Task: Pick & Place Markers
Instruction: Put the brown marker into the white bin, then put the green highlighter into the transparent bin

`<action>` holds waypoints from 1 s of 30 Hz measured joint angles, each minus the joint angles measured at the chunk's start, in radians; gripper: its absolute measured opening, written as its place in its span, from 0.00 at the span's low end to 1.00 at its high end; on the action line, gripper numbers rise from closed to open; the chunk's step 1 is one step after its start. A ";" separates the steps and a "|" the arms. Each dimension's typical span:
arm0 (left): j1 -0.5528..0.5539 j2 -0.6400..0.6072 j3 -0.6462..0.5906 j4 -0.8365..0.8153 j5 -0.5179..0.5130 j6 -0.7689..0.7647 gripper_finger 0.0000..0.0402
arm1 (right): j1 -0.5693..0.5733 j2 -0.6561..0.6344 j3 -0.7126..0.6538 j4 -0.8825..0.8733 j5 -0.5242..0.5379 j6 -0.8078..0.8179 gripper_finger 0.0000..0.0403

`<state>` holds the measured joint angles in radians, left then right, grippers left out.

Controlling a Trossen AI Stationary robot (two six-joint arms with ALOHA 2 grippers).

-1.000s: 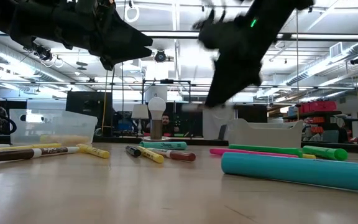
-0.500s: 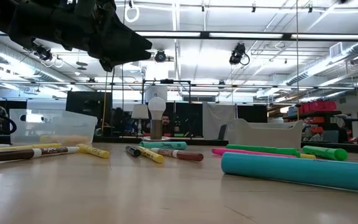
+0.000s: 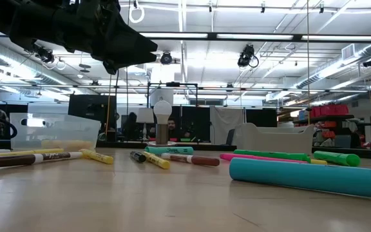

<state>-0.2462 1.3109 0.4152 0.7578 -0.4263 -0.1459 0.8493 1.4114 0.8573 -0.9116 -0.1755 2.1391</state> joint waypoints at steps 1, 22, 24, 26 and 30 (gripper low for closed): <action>0.000 0.000 0.000 0.000 0.000 0.000 0.45 | -0.010 -0.007 -0.040 0.047 0.002 0.000 0.08; 0.000 0.000 0.000 -0.007 0.000 -0.007 0.45 | -0.050 -0.048 -0.195 0.131 0.003 -0.084 0.27; 0.000 0.000 0.000 -0.008 0.000 -0.014 0.45 | -0.050 -0.054 -0.157 0.051 0.003 -0.114 0.31; 0.000 0.000 0.000 -0.007 0.000 -0.021 0.45 | -0.050 -0.064 -0.109 -0.032 0.003 -0.146 0.36; 0.000 0.000 0.000 -0.007 0.000 -0.026 0.45 | -0.050 -0.090 -0.009 -0.146 0.037 -0.252 0.42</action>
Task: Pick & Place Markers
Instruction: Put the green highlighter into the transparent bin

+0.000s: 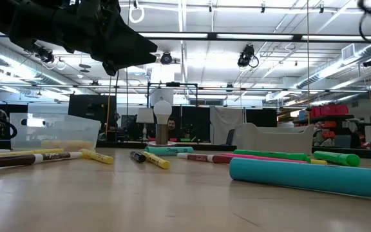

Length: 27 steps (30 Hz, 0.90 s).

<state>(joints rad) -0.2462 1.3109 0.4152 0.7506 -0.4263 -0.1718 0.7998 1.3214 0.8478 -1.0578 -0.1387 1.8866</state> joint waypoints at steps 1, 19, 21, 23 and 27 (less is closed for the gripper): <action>0.000 0.000 0.000 0.000 0.000 0.000 0.45 | 0.000 -0.006 0.020 -0.001 0.026 -0.041 0.43; 0.001 0.000 0.000 0.025 0.000 -0.001 0.45 | -0.120 -0.013 0.053 0.281 0.976 -0.561 0.41; 0.001 0.000 0.000 0.028 0.000 -0.001 0.45 | -0.171 -0.013 0.052 0.278 0.951 -0.580 0.41; 0.001 0.000 0.000 0.031 0.000 -0.001 0.45 | -0.219 -0.013 0.042 0.283 0.920 -0.625 0.42; 0.001 0.000 0.000 0.031 0.000 -0.001 0.45 | -0.339 -0.013 0.005 0.290 0.799 -0.676 0.47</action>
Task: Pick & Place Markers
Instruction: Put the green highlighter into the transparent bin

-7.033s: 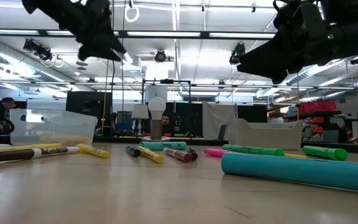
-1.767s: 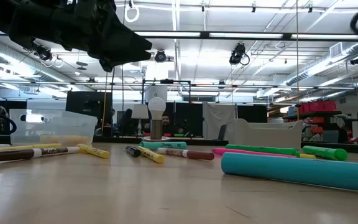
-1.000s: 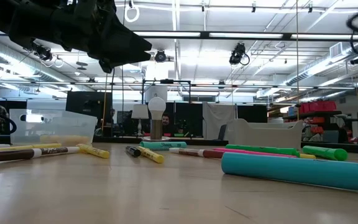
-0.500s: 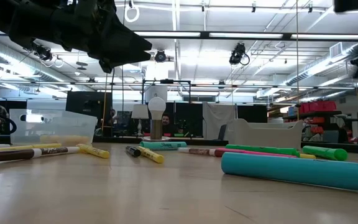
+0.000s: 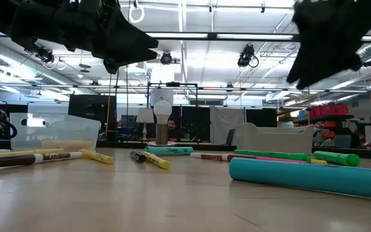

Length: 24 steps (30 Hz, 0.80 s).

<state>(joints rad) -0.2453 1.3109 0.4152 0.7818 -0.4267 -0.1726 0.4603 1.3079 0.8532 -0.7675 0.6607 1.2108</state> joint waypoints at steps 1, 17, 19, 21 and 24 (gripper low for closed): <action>0.000 0.000 0.000 0.000 0.000 0.000 0.45 | -0.029 0.000 -0.013 -0.002 -0.040 -0.001 0.49; 0.000 0.000 0.000 -0.002 0.000 0.002 0.45 | -0.225 0.000 -0.263 0.092 -0.382 0.174 0.67; 0.000 0.000 0.000 -0.002 0.000 0.002 0.45 | -0.224 0.000 -0.304 0.178 -0.400 0.173 0.65; 0.000 0.000 0.000 -0.002 0.000 0.002 0.45 | -0.224 0.000 -0.340 0.252 -0.416 0.169 0.62; 0.000 0.000 0.000 -0.002 0.000 0.002 0.45 | -0.224 -0.005 -0.377 0.312 -0.415 0.169 0.56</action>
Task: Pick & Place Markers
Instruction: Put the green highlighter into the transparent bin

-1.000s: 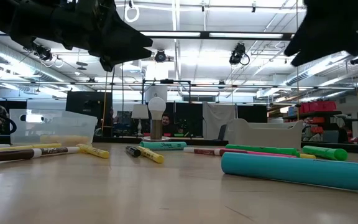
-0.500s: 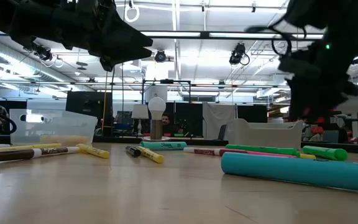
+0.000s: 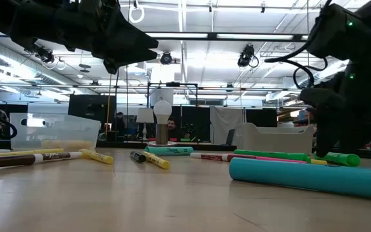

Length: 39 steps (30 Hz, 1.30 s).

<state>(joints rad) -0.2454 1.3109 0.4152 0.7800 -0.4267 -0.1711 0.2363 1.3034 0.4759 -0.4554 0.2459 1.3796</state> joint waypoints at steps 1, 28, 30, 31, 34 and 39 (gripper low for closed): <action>0.000 0.000 0.000 0.000 0.000 0.000 0.45 | 0.000 0.000 -0.004 0.001 0.000 0.001 0.54; 0.002 0.000 0.000 -0.018 -0.006 0.000 0.45 | 0.007 0.005 -0.009 -0.014 0.068 -0.126 0.15; 0.002 0.000 0.000 -0.017 -0.007 0.000 0.45 | 0.015 0.008 -0.012 0.030 0.114 -0.151 0.14; 0.002 0.000 0.000 -0.017 -0.007 0.000 0.45 | 0.020 0.009 -0.013 0.067 0.141 -0.170 0.14; 0.002 0.000 0.000 -0.017 -0.007 0.000 0.45 | 0.033 0.008 -0.013 0.209 0.200 -0.247 0.14; 0.002 0.000 0.000 -0.017 -0.007 0.001 0.45 | 0.052 0.008 -0.012 0.572 0.223 -0.520 0.14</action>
<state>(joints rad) -0.2432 1.3109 0.4152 0.7628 -0.4334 -0.1703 0.2883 1.3109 0.4637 0.1164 0.4684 0.8599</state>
